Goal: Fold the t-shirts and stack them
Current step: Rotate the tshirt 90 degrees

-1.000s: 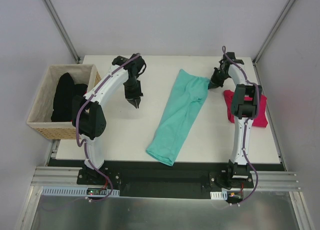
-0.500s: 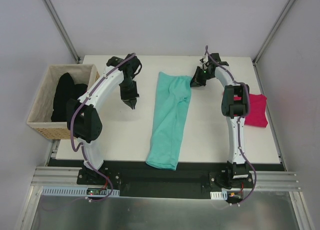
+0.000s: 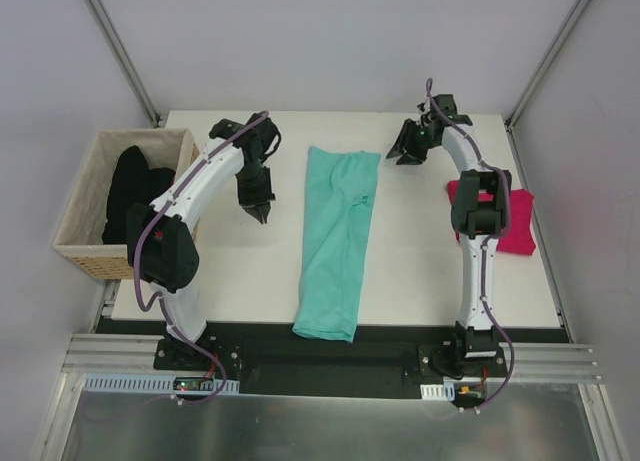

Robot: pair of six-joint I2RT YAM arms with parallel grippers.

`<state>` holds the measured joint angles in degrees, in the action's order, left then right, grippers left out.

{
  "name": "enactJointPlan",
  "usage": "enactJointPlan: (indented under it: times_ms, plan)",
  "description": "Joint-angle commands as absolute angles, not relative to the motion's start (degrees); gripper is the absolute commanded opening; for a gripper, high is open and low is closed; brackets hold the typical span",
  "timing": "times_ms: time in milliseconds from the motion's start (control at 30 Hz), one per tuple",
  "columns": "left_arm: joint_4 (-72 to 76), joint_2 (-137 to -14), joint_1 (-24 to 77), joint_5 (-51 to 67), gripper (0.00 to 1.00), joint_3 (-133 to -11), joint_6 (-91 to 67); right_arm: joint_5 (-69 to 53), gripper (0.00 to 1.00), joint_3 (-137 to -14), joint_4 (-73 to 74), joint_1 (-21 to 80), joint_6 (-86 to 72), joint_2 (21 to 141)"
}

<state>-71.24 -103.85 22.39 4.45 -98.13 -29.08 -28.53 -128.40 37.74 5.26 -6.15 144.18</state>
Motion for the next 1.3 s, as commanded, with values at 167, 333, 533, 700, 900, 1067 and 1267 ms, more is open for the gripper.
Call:
enactJointPlan:
  times_ms: [167,333,533,700,900,1067,1267]
  plan:
    - [-67.4,-100.0,21.9,8.1,0.08,-95.0,-28.4,-23.1,0.43,-124.2,37.6,3.2,-2.9,128.2]
    - [-66.3,-99.7,21.9,8.7,0.08,-95.3,-28.0,-23.2,0.01,-115.1,37.7,6.5,-2.5,123.3]
    - [-64.5,-97.6,21.9,8.5,0.08,-95.1,-27.9,-23.6,0.01,-106.3,37.6,10.6,-2.5,120.8]
    - [-63.6,-96.3,21.9,9.1,0.08,-94.4,-28.6,-22.2,0.01,-102.6,38.2,14.2,-1.4,119.4]
    - [-62.6,-94.7,21.9,9.4,0.08,-92.0,-29.2,-21.4,0.01,-99.6,38.8,17.3,-1.8,118.0]
    - [-61.8,-93.7,21.9,9.7,0.08,-90.5,-29.8,-20.4,0.01,-97.1,39.3,20.5,-1.8,116.7]
    - [-60.9,-93.2,21.9,10.1,0.08,-89.1,-30.1,-20.4,0.01,-94.7,39.2,24.6,-2.5,116.6]
